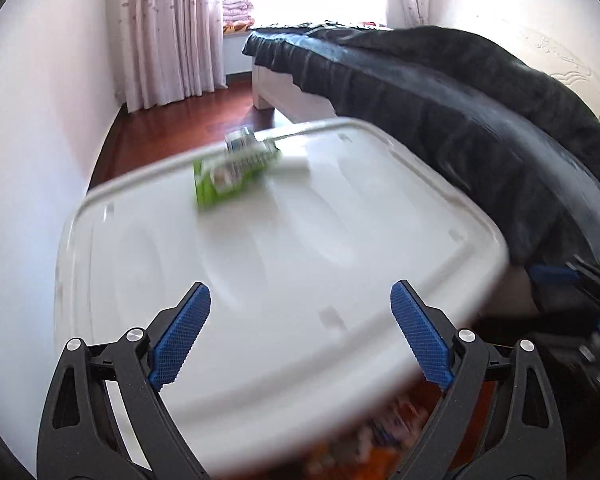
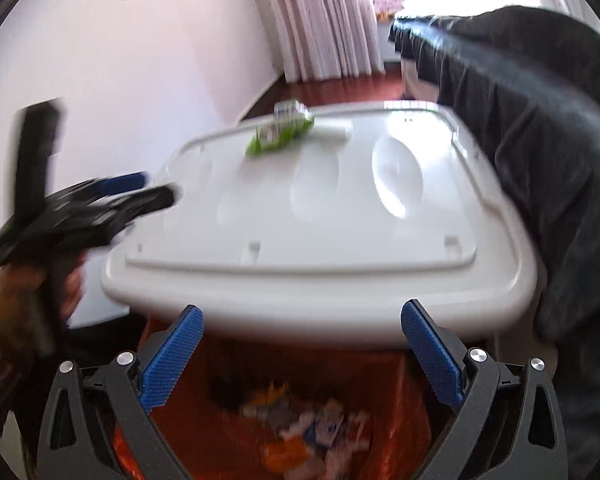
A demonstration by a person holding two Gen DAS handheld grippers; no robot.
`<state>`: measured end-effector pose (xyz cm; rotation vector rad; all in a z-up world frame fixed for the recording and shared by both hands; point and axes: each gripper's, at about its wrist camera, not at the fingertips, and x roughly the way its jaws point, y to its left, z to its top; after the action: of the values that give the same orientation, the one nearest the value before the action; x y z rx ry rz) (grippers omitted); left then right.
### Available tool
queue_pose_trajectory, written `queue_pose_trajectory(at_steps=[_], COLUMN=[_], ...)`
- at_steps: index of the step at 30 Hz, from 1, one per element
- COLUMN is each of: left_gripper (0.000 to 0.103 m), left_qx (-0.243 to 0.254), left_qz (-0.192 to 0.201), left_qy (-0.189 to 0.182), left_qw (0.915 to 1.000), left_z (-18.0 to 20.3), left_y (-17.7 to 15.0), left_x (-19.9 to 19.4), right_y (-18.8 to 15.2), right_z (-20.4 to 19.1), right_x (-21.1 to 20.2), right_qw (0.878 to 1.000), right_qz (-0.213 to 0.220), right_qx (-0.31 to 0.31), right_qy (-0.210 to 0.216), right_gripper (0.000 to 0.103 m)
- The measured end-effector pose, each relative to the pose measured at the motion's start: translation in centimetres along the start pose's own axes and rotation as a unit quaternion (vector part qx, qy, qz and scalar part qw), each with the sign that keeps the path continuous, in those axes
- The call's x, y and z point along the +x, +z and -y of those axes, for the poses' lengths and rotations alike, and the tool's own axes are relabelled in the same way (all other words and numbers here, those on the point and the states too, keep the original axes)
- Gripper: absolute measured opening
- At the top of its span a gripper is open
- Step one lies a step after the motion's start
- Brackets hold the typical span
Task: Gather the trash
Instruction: 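Grasp the green snack bag with the left gripper and lift it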
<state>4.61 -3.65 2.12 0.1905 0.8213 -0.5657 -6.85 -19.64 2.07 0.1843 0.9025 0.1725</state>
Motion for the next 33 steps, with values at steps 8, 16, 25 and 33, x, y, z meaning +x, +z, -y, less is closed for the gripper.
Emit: queue_pose_trajectory(at_steps=[8,16,25,33], left_gripper=[0.089,0.089,0.081,0.054], left_qx=[0.015,0.091,0.098,-0.034], left_qz=[-0.025,-0.039,-0.068,-0.053], left_qy=[0.006,0.039,0.063,0.052], left_qw=[0.9996,0.9944,0.9909,0.9967], left_z=[-5.1,-6.3,-7.3,-9.8], left_y=[7.9,10.8,10.0,9.0], left_x=[12.2,19.6,23.0,19.8], right_y=[0.1,-0.6,-0.4,-0.4], right_z=[2.5,5.2,5.0,5.0], right_x=[2.8,4.4,4.6,4.3], right_qw=[0.999,0.992,0.991,0.992], right_qz=[-0.021,-0.058,-0.062,-0.054], right_qx=[0.028,0.1,0.1,0.103], right_qy=[0.007,0.045,0.055,0.054], right_gripper=[0.098,0.097,0.098,0.097])
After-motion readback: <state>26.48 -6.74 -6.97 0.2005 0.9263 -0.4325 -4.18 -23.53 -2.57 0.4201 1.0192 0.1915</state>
